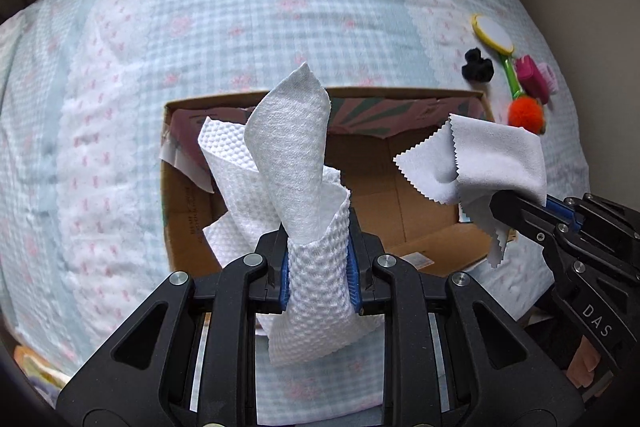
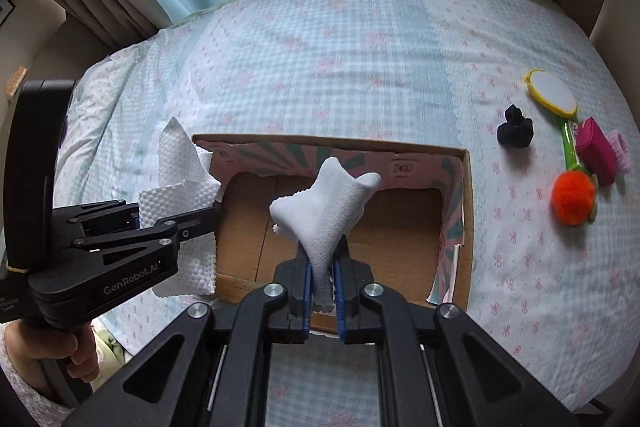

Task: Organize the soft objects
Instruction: 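Lift the paper towel with the left tool while the right tool carries the grey cloth to the box, then release the paper towel and grey cloth into the box with both tools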

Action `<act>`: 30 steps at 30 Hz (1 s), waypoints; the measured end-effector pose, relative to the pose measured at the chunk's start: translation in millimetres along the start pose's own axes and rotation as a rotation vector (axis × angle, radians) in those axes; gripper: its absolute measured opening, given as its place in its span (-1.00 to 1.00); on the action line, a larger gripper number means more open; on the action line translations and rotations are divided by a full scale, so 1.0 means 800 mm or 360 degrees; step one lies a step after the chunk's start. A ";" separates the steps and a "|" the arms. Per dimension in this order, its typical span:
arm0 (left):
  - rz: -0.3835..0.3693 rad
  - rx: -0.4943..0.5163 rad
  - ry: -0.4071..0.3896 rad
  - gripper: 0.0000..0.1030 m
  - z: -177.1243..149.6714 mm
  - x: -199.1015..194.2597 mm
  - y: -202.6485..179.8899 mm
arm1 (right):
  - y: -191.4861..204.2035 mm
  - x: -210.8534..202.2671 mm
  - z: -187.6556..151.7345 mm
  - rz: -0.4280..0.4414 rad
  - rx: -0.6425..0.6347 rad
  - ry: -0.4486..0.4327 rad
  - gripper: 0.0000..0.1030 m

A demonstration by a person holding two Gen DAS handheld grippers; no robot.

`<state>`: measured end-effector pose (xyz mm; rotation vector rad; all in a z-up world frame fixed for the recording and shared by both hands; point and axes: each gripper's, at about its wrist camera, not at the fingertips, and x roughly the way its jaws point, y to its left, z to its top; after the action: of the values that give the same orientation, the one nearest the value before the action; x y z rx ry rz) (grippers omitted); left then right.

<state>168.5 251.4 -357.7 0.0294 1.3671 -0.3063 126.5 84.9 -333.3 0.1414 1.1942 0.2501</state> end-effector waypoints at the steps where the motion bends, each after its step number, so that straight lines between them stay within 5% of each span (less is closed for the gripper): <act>1: 0.0021 0.0035 0.0030 -0.63 0.002 0.014 -0.004 | -0.002 0.009 0.000 -0.0011 -0.0008 0.0012 -0.83; 12: 0.0126 0.0283 0.0165 -0.62 0.032 0.066 -0.023 | -0.017 0.067 0.004 -0.0047 -0.0132 0.0194 -0.83; 13: 0.0132 0.0287 0.0173 -0.52 0.033 0.068 -0.023 | -0.015 0.073 0.004 -0.0051 -0.0175 0.0221 -0.83; 15: 0.0119 0.0279 0.0171 0.64 0.034 0.070 -0.022 | -0.009 0.083 -0.001 -0.0071 -0.0276 0.0248 -0.81; 16: 0.0124 0.0261 0.0148 1.00 0.034 0.070 -0.020 | -0.009 0.088 -0.004 -0.0065 -0.0317 0.0269 -0.74; 17: 0.0125 0.0251 0.0142 1.00 0.035 0.073 -0.017 | -0.009 0.094 -0.009 -0.0062 -0.0349 0.0300 -0.47; 19: 0.0096 0.0212 0.0156 1.00 0.036 0.081 -0.009 | -0.014 0.101 -0.017 0.0007 -0.0367 0.0328 0.70; 20: 0.0101 0.0202 0.0171 1.00 0.036 0.086 -0.006 | -0.016 0.102 -0.020 0.0031 -0.0376 0.0310 1.00; 30: 0.0159 0.0145 0.0208 1.00 0.034 0.089 0.007 | -0.022 0.094 -0.023 0.0011 -0.0360 0.0219 1.00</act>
<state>207.6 237.5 -422.1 0.1957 1.4750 -0.2866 137.0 87.6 -412.1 -0.0706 1.2929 0.4042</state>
